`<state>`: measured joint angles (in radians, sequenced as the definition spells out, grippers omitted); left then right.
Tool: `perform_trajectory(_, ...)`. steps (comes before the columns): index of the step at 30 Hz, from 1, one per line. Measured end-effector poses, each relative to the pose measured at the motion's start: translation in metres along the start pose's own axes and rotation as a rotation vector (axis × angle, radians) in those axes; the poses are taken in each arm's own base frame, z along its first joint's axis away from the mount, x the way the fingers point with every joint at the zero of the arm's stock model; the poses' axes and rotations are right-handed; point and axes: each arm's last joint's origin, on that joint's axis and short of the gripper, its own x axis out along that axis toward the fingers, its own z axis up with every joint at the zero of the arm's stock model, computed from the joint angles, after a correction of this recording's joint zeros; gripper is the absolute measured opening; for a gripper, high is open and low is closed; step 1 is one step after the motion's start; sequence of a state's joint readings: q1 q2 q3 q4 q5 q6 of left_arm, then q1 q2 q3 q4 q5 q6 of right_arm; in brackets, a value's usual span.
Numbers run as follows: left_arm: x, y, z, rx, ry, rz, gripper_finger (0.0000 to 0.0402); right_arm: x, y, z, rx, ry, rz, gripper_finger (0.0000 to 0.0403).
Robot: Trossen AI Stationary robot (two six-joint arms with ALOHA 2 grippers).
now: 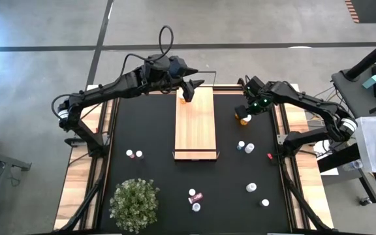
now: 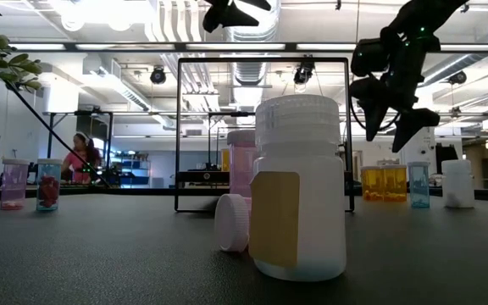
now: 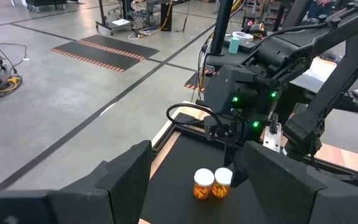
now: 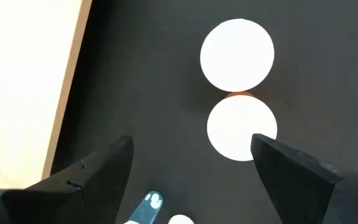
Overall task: Pick and place medicine bottles onto shelf by color
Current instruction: Put the bottom orange pill bottle aligned with the other orange pill bottle on the shelf
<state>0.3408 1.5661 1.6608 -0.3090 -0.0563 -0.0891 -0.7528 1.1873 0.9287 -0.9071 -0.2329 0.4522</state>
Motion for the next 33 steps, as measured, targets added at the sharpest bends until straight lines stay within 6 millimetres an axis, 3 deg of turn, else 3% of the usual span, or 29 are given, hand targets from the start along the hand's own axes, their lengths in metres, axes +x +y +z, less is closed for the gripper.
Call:
perform_trajectory(17,0.000,0.000,-0.002,0.001,0.025,0.003,0.0240,0.003,-0.004,0.002,-0.006,-0.039,-0.111,0.0300)
perform_trajectory(33,0.000,0.001,-0.006,0.003,0.054,0.005,0.0240,0.034,-0.009,0.010,0.009,0.043,-0.193,0.0290)
